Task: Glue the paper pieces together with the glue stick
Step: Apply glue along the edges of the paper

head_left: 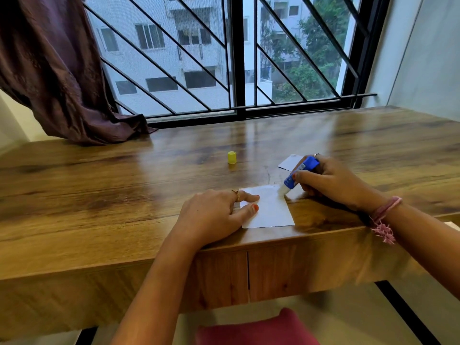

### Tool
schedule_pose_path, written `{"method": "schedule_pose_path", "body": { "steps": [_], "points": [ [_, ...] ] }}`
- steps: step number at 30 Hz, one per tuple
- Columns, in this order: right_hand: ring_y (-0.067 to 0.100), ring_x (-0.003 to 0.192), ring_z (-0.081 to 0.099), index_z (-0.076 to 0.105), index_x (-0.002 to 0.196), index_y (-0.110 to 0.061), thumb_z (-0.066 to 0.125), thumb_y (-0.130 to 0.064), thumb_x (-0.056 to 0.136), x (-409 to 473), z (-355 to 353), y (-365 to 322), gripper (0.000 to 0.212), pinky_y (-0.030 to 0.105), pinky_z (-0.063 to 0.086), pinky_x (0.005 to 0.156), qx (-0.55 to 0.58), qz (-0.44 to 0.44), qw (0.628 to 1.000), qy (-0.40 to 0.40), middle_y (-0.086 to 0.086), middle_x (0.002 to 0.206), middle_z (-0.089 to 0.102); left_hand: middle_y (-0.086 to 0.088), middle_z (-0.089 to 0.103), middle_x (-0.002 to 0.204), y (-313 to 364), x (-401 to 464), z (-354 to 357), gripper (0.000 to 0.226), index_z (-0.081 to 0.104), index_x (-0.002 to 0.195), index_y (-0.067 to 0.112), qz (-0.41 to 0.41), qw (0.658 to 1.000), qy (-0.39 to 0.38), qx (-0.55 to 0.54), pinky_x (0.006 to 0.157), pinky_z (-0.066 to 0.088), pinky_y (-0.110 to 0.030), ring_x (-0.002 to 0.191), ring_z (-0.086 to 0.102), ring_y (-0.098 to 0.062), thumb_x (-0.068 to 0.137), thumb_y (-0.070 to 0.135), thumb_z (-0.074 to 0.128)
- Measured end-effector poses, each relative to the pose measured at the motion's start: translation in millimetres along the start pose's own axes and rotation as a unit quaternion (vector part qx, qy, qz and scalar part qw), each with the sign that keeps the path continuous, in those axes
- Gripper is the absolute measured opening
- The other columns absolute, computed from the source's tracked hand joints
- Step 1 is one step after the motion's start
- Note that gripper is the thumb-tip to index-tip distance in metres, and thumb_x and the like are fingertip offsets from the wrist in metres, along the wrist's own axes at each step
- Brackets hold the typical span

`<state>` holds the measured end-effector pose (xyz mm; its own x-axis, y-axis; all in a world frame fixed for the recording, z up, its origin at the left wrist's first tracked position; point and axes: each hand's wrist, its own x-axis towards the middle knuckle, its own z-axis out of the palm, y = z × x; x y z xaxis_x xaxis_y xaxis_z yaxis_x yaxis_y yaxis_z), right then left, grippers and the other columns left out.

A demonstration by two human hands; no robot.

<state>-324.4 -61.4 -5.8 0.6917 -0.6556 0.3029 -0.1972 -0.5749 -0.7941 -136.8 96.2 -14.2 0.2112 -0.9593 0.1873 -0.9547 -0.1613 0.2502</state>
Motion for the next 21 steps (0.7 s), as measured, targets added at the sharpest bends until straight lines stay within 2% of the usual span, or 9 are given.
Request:
{"method": "schedule_pose_path", "body": {
  "steps": [6,9,14,18,21],
  "points": [
    [0.004,0.044,0.047,0.056,0.077,-0.011,0.058,-0.007,0.089,-4.7,0.6,-2.4,0.013,0.012,0.039,0.046,0.003,-0.014,0.999,-0.029,0.009,0.058,0.055,0.015,0.042,0.059,1.0,-0.1,-0.1,0.034,0.049,0.122,0.057,-0.008,1.0,0.005,0.008,0.061,0.033,-0.029,0.067,0.043,-0.008,0.09,0.061,0.038],
    [0.004,0.046,0.049,0.056,0.079,-0.014,0.059,-0.01,0.089,-3.0,1.2,-0.8,0.012,0.013,0.04,0.048,0.003,-0.018,1.0,-0.01,0.006,0.059,0.057,0.016,0.041,0.059,2.2,-0.8,-0.6,0.034,0.049,0.123,0.056,-0.007,1.0,0.005,0.014,0.061,0.032,-0.029,0.063,0.041,-0.007,0.091,0.06,0.038],
    [0.005,0.044,0.049,0.056,0.077,-0.01,0.062,-0.01,0.087,-5.4,-0.9,1.7,0.011,0.014,0.039,0.048,0.022,-0.049,0.996,-0.071,-0.002,0.048,0.055,0.016,0.04,0.059,3.1,-1.5,-1.3,0.035,0.048,0.124,0.056,-0.009,1.0,0.003,0.017,0.061,0.033,-0.028,0.062,0.04,-0.006,0.091,0.06,0.037],
    [0.003,0.045,0.049,0.056,0.078,-0.011,0.062,-0.01,0.088,-2.7,-1.2,4.8,0.011,0.013,0.039,0.047,0.035,-0.054,0.997,-0.051,-0.004,0.05,0.054,0.017,0.04,0.059,3.0,-0.9,-1.5,0.035,0.048,0.125,0.056,-0.008,1.0,0.0,0.018,0.062,0.033,-0.029,0.062,0.039,-0.005,0.091,0.06,0.037],
    [0.009,0.055,0.052,0.06,0.075,-0.02,0.063,-0.029,0.079,-5.2,-1.9,2.7,0.01,0.019,0.042,0.054,0.023,-0.081,0.992,-0.092,-0.002,0.059,0.057,0.018,0.038,0.059,3.3,-1.2,-1.8,0.035,0.047,0.125,0.056,-0.008,1.0,-0.002,0.022,0.061,0.032,-0.028,0.06,0.038,-0.003,0.092,0.06,0.036]
  ]
}}
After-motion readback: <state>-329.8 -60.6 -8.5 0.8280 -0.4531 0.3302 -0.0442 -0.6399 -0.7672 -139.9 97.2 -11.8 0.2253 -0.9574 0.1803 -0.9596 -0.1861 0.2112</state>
